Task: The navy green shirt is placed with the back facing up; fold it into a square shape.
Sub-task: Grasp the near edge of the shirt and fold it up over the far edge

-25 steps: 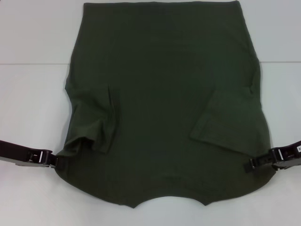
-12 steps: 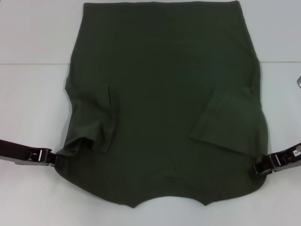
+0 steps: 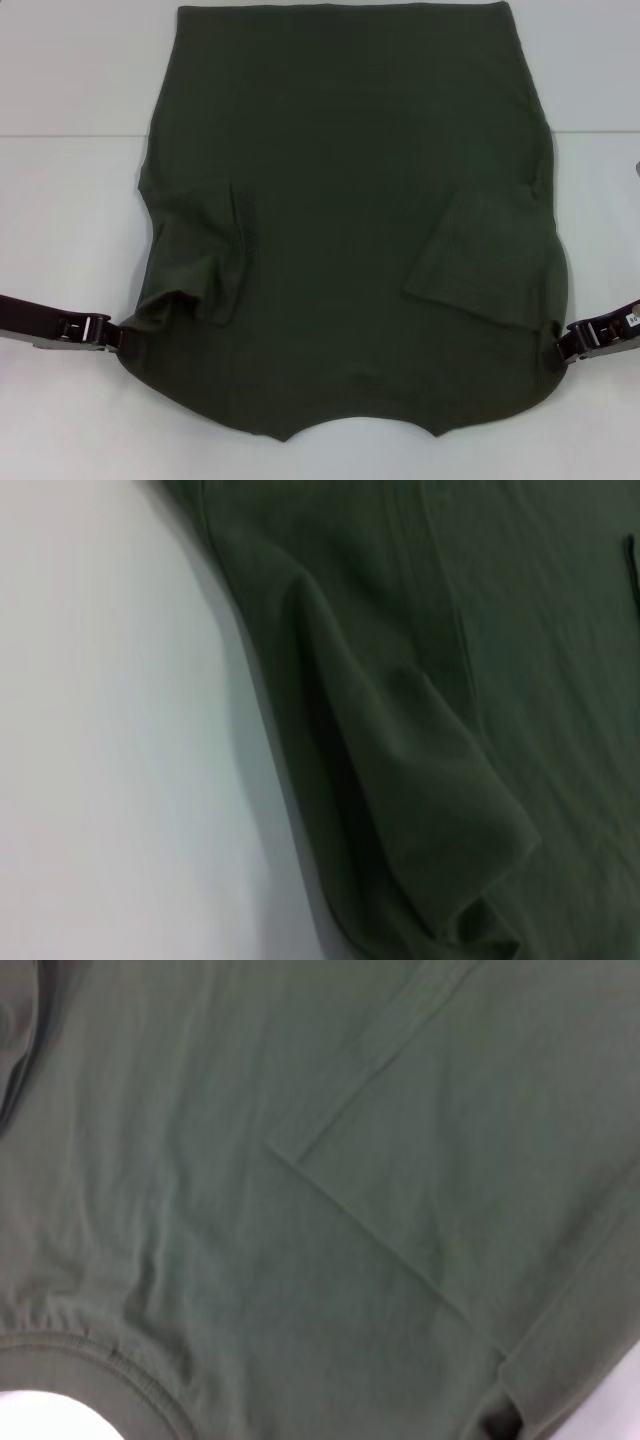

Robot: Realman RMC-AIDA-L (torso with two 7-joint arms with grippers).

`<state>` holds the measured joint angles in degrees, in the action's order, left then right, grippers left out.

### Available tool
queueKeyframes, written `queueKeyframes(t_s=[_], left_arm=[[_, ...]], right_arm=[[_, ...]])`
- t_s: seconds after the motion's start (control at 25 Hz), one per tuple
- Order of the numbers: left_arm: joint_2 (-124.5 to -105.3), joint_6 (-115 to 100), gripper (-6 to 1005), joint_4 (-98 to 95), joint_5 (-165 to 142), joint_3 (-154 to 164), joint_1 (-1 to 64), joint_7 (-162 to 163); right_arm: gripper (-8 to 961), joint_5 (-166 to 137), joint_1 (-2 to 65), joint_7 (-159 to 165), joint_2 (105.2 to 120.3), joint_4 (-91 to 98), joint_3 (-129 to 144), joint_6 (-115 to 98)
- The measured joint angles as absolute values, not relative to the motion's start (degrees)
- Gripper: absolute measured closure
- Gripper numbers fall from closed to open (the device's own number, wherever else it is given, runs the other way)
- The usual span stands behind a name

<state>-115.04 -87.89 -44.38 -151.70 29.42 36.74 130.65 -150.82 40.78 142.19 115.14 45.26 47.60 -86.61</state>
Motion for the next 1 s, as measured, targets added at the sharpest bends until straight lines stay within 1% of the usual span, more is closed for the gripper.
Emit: queueKeyframes(t_s=[0.28, 0.4, 0.6, 0.68, 0.96, 1.0], left_arm=[[-114.79, -88.07, 978, -44.38, -151.11, 27.24, 36.74, 130.52], [-114.55, -89.64, 978, -44.44, -151.41, 27.00, 36.72, 130.45], [-114.07, -94.32, 978, -44.85, -151.95, 26.20, 36.73, 130.89], [-113.95, -96.92, 978, -44.84, -152.86, 25.88, 36.66, 130.99], [-113.86, -106.71, 978, -45.03, -156.03, 24.91, 35.47, 129.17], [-113.88, -111.07, 978, -44.99, -157.07, 24.87, 34.98, 127.18]], right_arm=[[873, -150.81, 40.78, 141.85, 114.94, 45.14, 47.56, -86.29], [897, -150.76, 40.77, 140.07, 114.44, 45.29, 47.54, -88.66], [897, -150.62, 40.41, 135.21, 112.68, 45.56, 46.67, -96.71], [897, -150.62, 39.89, 132.98, 112.34, 45.86, 45.80, -100.42], [896, -151.10, 38.03, 125.02, 111.91, 46.16, 45.11, -110.88], [896, -151.15, 37.87, 124.56, 111.94, 46.16, 45.62, -111.64]])
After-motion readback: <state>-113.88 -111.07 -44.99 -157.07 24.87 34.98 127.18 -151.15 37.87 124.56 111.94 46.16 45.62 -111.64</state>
